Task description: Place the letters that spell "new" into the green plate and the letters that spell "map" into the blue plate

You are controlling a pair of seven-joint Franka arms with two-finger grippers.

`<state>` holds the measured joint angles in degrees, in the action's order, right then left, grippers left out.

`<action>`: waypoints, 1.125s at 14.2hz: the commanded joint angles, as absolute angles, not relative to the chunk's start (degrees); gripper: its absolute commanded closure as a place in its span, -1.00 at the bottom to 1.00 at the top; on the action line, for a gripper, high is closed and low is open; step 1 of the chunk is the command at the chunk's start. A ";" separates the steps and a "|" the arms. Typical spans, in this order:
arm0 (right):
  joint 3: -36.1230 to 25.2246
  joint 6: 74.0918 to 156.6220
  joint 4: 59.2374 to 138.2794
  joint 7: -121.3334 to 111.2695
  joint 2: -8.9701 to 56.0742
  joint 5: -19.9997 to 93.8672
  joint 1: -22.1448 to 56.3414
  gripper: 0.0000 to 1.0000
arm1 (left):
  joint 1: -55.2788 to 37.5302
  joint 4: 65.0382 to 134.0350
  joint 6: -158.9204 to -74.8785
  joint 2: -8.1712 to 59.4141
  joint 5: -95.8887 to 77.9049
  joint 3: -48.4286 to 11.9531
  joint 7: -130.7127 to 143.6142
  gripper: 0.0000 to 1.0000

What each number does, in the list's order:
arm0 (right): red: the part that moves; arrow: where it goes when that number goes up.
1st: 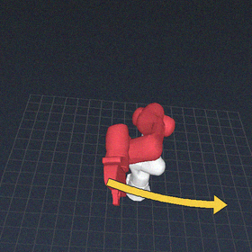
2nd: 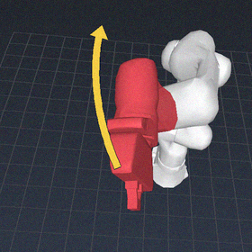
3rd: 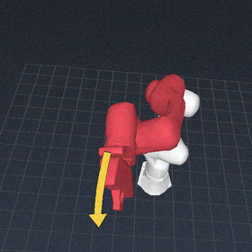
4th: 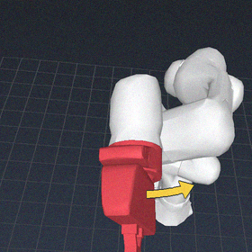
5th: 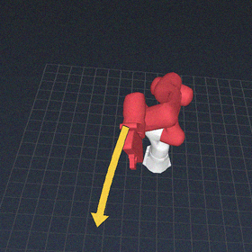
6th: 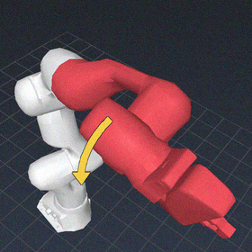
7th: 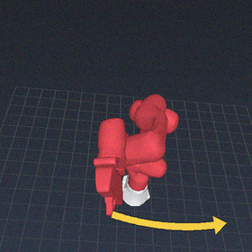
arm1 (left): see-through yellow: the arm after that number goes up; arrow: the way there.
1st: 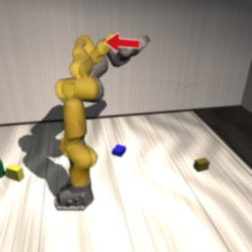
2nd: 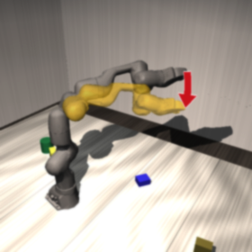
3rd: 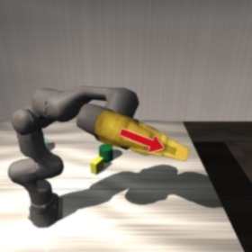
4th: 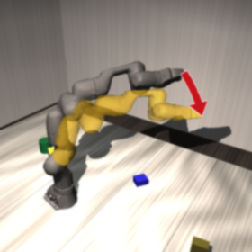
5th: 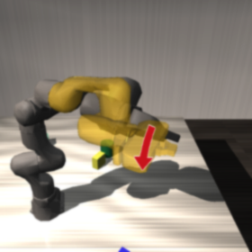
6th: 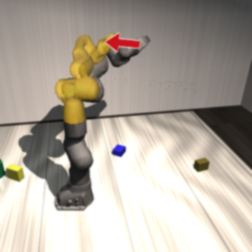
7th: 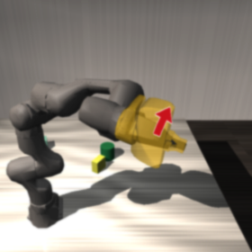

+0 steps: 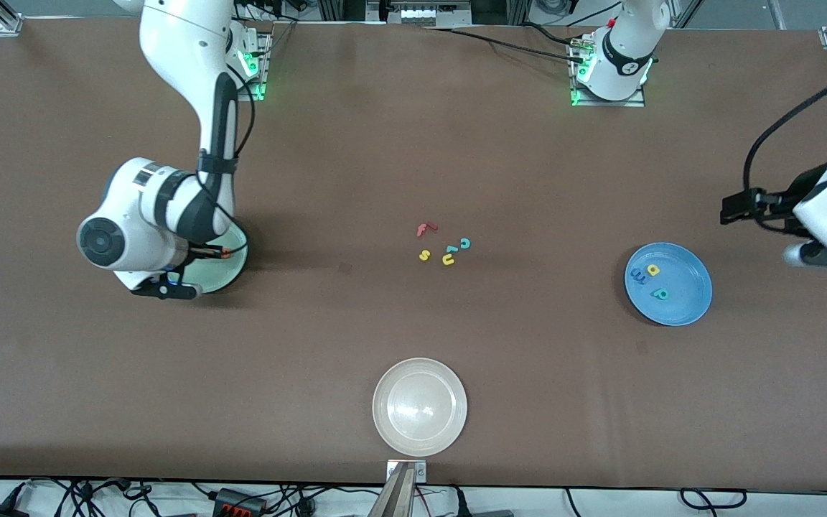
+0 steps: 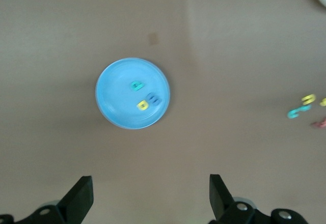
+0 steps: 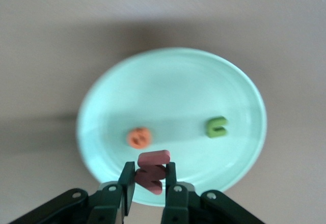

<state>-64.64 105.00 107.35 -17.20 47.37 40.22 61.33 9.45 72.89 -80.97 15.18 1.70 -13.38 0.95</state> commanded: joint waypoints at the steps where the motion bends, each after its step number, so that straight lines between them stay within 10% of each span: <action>1: -64.60 105.73 108.72 -18.98 45.88 40.87 62.14 0.89 | 0.55 87.93 -90.76 5.30 -1.58 -2.22 -0.09 -1.00; 4: -64.07 106.78 108.72 -18.98 46.41 41.83 61.96 0.88 | -1.92 98.25 -99.48 -0.07 -1.49 -1.06 0.17 -1.00; 14: -59.16 111.09 108.72 -22.76 47.64 42.01 56.87 0.69 | -2.29 94.06 -95.38 1.49 -1.49 0.97 0.00 -1.00; 15: -58.54 111.62 108.72 -22.76 47.64 42.01 56.17 0.30 | -2.29 93.26 -94.49 1.76 -1.49 0.97 -0.09 -1.00; 16: -58.19 112.23 108.55 -22.68 47.64 42.01 55.90 -0.98 | -1.94 93.25 -94.48 1.93 -1.49 1.05 0.26 -1.00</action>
<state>-59.53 110.64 108.26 -21.29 48.34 40.99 57.09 -2.01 95.50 -96.46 1.15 -0.40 0.67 0.75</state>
